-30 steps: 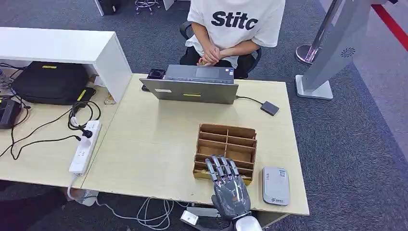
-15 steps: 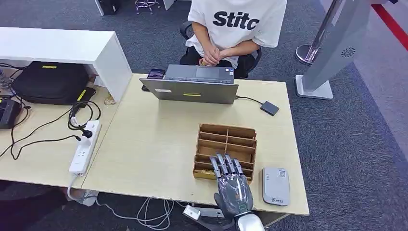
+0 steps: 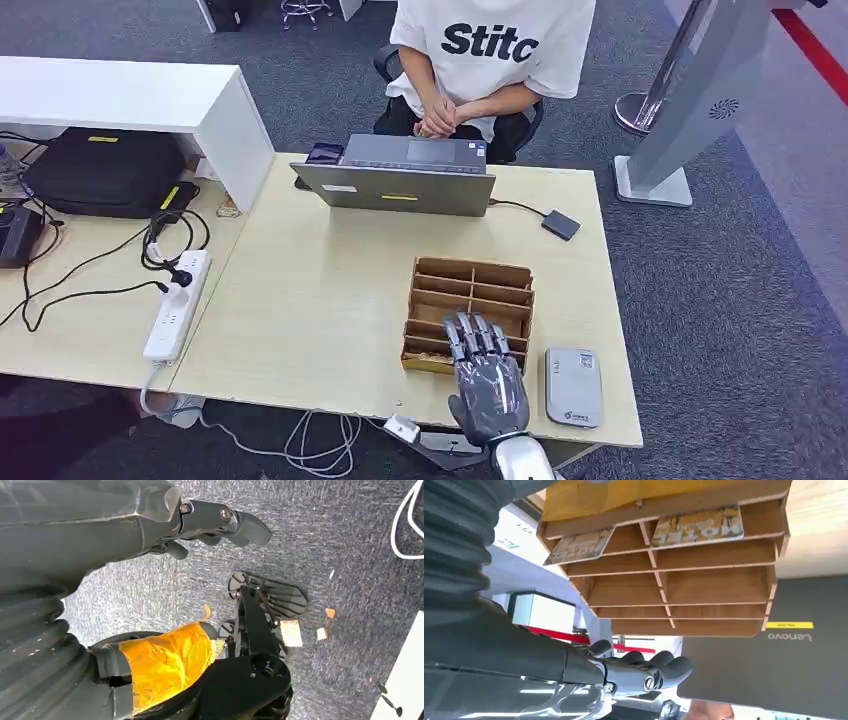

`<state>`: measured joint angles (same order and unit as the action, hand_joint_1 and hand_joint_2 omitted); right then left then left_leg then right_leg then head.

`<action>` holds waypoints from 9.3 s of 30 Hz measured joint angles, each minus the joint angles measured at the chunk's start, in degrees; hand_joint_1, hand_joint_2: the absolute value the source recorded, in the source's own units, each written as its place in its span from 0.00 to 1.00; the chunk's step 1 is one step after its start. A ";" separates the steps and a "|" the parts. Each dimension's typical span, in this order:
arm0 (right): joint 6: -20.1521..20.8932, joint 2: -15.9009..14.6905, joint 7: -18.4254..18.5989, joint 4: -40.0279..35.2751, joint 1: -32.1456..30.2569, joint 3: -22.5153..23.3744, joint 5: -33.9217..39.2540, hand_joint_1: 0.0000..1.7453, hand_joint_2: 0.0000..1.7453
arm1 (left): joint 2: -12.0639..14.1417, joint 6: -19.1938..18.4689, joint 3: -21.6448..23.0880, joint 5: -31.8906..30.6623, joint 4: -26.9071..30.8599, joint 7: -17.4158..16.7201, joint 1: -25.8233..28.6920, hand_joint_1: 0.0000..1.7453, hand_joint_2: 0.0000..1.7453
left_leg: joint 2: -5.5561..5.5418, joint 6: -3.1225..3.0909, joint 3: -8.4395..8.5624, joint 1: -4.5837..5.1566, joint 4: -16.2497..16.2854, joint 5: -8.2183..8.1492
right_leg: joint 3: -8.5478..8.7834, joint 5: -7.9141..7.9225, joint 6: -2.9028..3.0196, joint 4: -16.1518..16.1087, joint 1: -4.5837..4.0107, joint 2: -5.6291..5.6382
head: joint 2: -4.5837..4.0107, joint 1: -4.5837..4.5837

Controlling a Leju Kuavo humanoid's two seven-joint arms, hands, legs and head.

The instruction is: Pass the card to the sensor for recognition and then transmit it.

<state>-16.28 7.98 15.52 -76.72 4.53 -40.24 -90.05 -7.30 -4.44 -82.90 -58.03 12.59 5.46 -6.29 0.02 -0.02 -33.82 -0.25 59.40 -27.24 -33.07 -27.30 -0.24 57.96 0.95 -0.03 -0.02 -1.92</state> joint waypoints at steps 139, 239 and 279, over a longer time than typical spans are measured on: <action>-10.12 -4.53 -25.59 -12.98 -5.37 23.73 7.30 0.00 1.00 | 1.55 -3.50 4.39 -6.95 0.00 0.00 0.11 0.00 1.00 | -0.23 -0.13 0.01 -0.01 0.01 0.15 | 0.15 0.08 -0.08 -0.04 -0.02 -0.32 | 0.00 -0.02; -19.76 -4.52 -20.90 20.66 7.71 26.32 0.44 1.00 1.00 | 1.77 -3.82 6.36 -10.62 0.00 0.17 0.09 0.00 1.00 | -0.25 -0.12 0.01 0.00 0.02 0.16 | 0.15 0.10 -0.07 -0.03 -0.01 -0.33 | 0.00 0.00; 2.34 0.13 -25.66 -3.14 20.94 22.78 22.45 1.00 1.00 | 1.53 -4.50 7.93 -14.67 0.00 -1.20 -1.18 0.00 1.00 | -0.19 -0.02 0.00 -0.02 0.01 0.36 | 0.10 0.21 0.07 0.03 -0.02 -0.26 | 0.00 0.00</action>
<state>-13.94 8.11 -10.14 -79.86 25.47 -17.46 -67.60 -5.77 -8.94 -74.97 -72.70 12.59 4.26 -7.46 -0.17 -0.04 -33.82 -0.28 59.41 -26.88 -32.97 -27.09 -0.17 57.99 0.93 -0.29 -0.02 -1.92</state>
